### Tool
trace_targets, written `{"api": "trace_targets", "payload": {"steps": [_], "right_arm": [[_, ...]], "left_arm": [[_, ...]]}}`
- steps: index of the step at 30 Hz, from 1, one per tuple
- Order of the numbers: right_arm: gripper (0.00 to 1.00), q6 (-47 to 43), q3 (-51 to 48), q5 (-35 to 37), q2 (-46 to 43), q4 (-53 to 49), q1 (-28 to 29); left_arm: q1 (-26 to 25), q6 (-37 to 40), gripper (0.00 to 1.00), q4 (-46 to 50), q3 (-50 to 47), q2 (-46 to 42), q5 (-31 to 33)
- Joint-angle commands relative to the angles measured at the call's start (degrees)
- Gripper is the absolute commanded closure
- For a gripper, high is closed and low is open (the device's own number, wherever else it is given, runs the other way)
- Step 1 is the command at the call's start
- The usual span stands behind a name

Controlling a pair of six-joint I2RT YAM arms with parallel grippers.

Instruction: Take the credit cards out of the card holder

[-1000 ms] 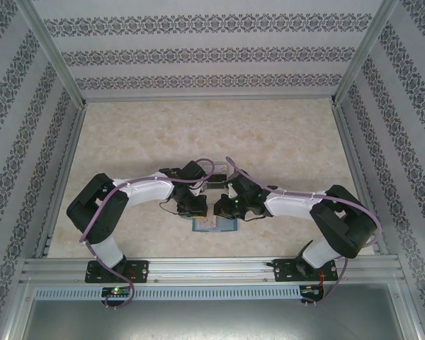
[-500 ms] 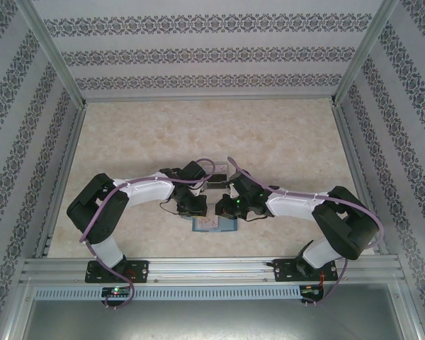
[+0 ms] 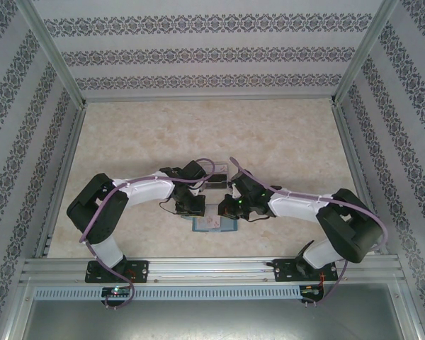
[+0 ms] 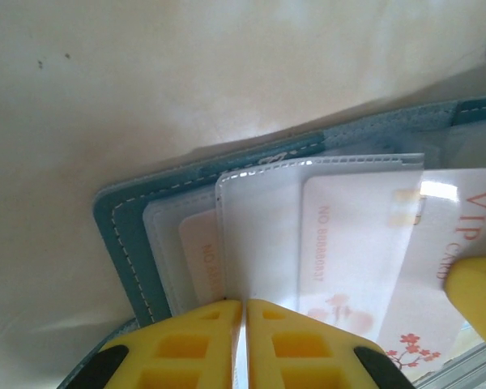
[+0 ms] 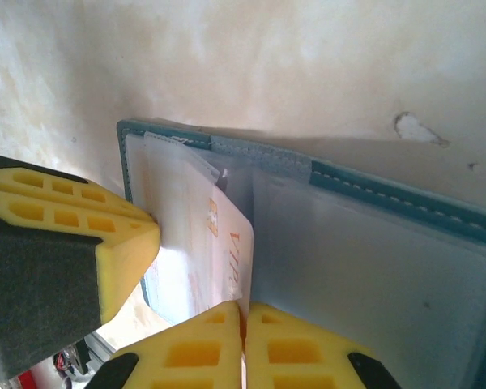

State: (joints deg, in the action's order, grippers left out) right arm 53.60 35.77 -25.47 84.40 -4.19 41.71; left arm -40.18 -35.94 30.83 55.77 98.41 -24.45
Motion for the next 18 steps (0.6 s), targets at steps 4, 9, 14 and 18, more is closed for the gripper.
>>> {"api": "trace_targets", "payload": {"steps": [4, 9, 14, 18], "right_arm": [[0.93, -3.5, 2.0, 5.8, -2.7, -11.0, -0.5], [0.93, -5.3, 4.7, 8.3, -3.7, -16.5, -0.3], [0.93, -6.0, 6.6, 8.3, -4.1, -18.7, 0.1], [0.93, -6.1, 7.6, 8.8, -4.0, -19.5, 0.5]], "left_arm": [[-0.3, 1.4, 0.86, 6.9, 0.3, -0.1, 5.5], [-0.3, 1.7, 0.86, 8.5, 1.2, -1.8, 6.5], [-0.3, 1.9, 0.86, 8.8, 1.4, -2.2, 6.6], [-0.3, 1.9, 0.86, 8.7, 1.5, -2.2, 6.3]]}}
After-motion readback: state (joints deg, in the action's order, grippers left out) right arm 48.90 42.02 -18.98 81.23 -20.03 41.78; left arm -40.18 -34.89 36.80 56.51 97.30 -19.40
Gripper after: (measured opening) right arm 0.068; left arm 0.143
